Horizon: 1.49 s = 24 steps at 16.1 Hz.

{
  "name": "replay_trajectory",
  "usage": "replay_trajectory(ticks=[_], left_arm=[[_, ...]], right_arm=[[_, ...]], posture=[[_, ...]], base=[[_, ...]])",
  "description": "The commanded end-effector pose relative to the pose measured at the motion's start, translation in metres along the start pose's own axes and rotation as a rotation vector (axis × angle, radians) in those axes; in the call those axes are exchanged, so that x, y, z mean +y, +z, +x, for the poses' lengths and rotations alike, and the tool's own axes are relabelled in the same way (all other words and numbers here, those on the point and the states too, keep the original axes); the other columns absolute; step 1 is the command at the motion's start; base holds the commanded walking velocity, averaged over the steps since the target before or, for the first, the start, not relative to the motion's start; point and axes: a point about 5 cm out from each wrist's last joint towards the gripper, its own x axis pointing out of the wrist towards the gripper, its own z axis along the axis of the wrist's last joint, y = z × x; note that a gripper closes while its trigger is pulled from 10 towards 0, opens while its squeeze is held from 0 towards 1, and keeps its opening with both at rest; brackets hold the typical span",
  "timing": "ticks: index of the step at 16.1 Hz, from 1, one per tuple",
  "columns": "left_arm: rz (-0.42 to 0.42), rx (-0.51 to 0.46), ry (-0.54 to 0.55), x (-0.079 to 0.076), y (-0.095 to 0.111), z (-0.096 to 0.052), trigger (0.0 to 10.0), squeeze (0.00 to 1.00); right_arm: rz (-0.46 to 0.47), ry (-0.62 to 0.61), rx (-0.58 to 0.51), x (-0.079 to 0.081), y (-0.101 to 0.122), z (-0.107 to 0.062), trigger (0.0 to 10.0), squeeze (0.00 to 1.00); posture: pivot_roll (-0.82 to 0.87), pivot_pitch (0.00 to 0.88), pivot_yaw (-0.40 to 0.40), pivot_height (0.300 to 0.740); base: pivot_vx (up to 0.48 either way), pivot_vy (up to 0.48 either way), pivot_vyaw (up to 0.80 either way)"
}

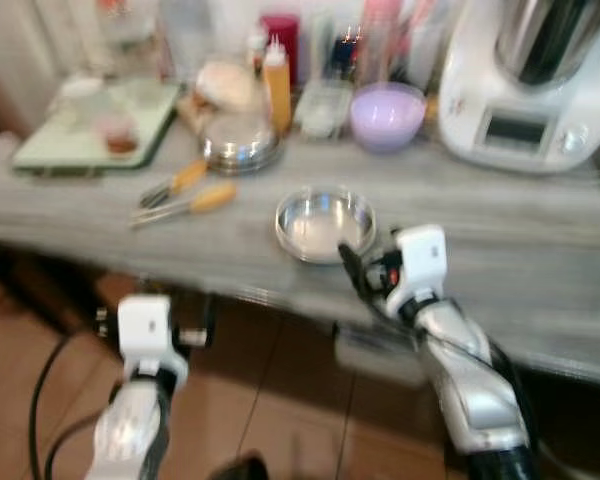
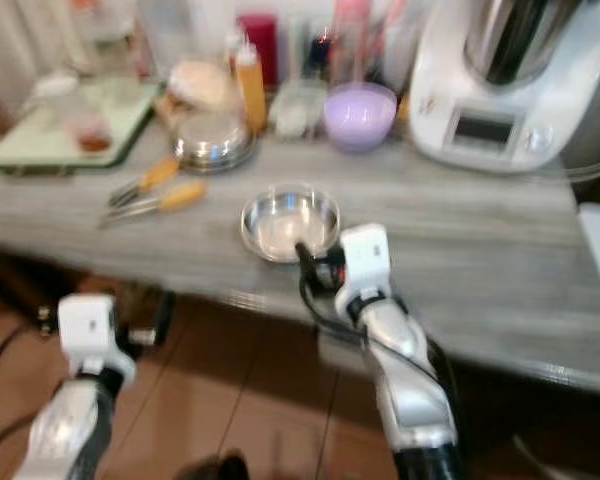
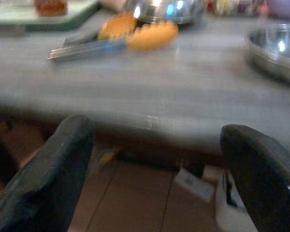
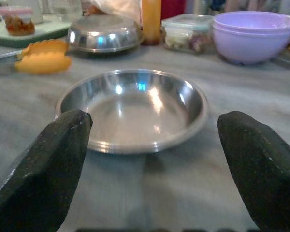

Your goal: Setting the table

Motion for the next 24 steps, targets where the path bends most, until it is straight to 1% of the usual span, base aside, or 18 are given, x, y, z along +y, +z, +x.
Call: replay_trajectory(ticks=[1,12,17,22,24], left_arm=[[0.017,-0.011,-0.007,0.0011,0.0045,0.0033,10.0,0.0],[0.015,-0.003,-0.01,-0.0008,0.0019,0.0046,10.0,0.0],[0.022,0.001,-0.011,-0.0007,0.0009,0.005,10.0,0.0],[0.041,0.011,-0.025,-0.0026,-0.0012,0.005,10.0,0.0],[0.043,0.008,-0.031,-0.0038,-0.0008,0.0047,10.0,0.0]], right_arm=[[0.004,0.008,-0.001,0.0002,0.001,0.0004,10.0,0.0],[-0.007,0.008,-0.019,-0.0029,0.0044,0.0034,10.0,0.0],[0.005,0.008,-0.009,-0.0027,0.003,0.0036,10.0,0.0],[0.009,0.011,-0.005,-0.0013,0.0023,0.0039,10.0,0.0],[0.004,0.011,-0.006,-0.0014,0.002,0.0034,10.0,0.0]], posture=[[-0.1,0.083,0.046,0.74],[-0.1,0.076,0.034,0.74],[-0.1,0.078,0.034,0.74],[-0.1,0.08,0.037,0.74],[-0.1,0.081,0.038,0.74]], base=[[-0.3,0.0,0.0],[-0.336,0.0,0.0],[-0.345,0.0,0.0],[-0.341,0.0,-0.44],[-0.169,0.0,0.0]])
